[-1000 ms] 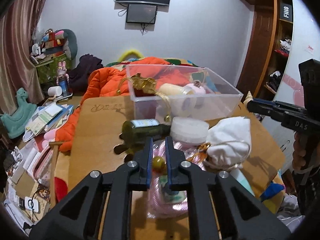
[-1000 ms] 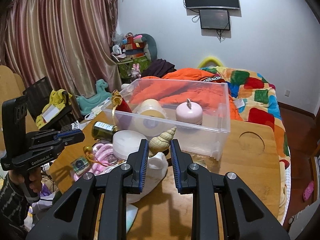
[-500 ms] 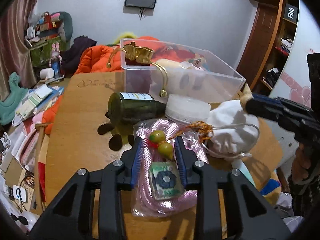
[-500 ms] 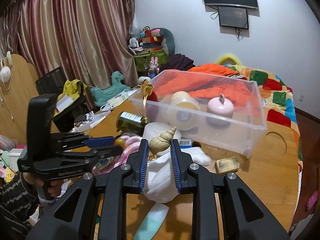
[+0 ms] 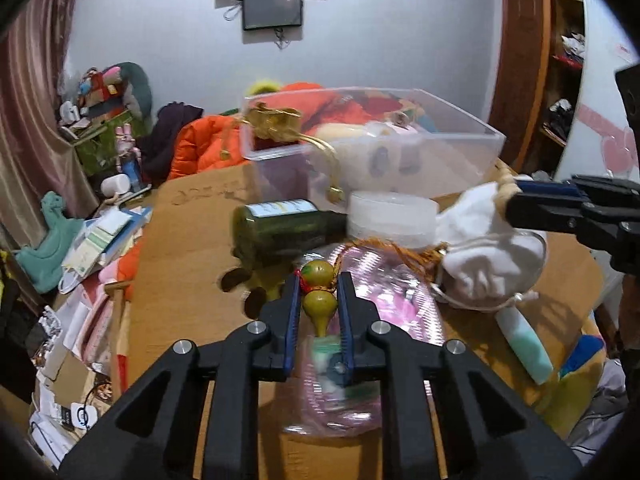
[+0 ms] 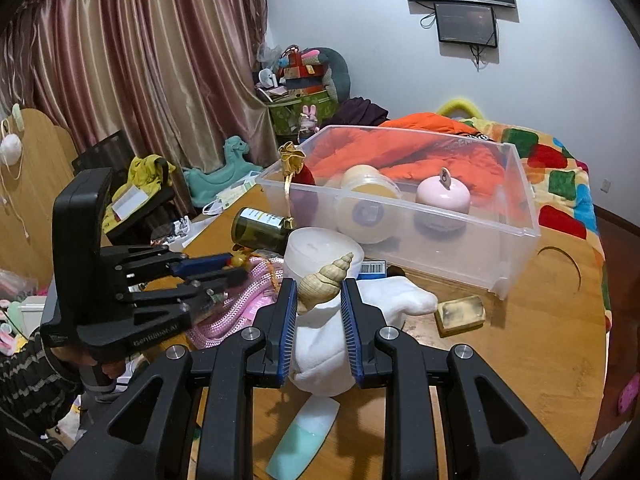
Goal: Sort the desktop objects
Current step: 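Carry the green gourd pendant and seashell over the clear bin with both tools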
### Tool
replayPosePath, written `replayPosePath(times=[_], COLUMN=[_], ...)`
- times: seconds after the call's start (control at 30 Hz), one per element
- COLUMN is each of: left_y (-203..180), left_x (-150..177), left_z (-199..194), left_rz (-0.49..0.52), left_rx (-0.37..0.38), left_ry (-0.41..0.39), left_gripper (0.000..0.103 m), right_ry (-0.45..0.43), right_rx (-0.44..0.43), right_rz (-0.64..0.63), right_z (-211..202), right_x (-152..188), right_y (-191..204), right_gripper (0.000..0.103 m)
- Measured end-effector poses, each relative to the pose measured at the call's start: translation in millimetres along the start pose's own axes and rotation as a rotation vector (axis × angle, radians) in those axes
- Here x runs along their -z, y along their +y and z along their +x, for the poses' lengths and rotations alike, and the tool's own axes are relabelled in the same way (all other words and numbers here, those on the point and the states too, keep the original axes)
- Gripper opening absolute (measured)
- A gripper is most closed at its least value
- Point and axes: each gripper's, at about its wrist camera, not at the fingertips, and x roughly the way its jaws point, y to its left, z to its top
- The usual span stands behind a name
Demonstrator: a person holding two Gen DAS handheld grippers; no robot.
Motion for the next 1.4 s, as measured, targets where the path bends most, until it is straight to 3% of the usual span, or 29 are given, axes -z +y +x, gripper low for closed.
replayPosePath(times=[0.23, 0.4, 0.83, 1.1, 1.4], left_y=[9.6, -1.4, -23.6, -22.0, -16.6], left_x=[-16.1, -33.7, -75.8, -97.9, -109.4], left_z=[-17.5, -27.6, -15.3, -10.0, 9.7], left_rz=[-0.064, -0.074, -0.081, -0.082, -0.084], left_rx=[0.034, 0.126, 0.248, 0.252, 0.251], left_ry=[-0.067, -0.123, -0.158, -0.184, -0.161], left_gripper=[0.017, 0.017, 0.017, 0.017, 0.017], right_ry=[-0.019, -0.045, -0.084, -0.091, -0.092], right_rx=[0.008, 0.044, 0.121, 0.129, 0.129], right_rz=[0.011, 0.013, 0.04, 0.04, 0.045], right_z=[-4.4, -13.6, -26.2, -19.0, -5.4], right_x=[-2.1, -8.8, -24.8, -35.4, -46.6], right_y=[-4.0, -13.0, -44.2, -54.9, -69.6], right_gripper=[0.02, 0.02, 0.02, 0.02, 0.02])
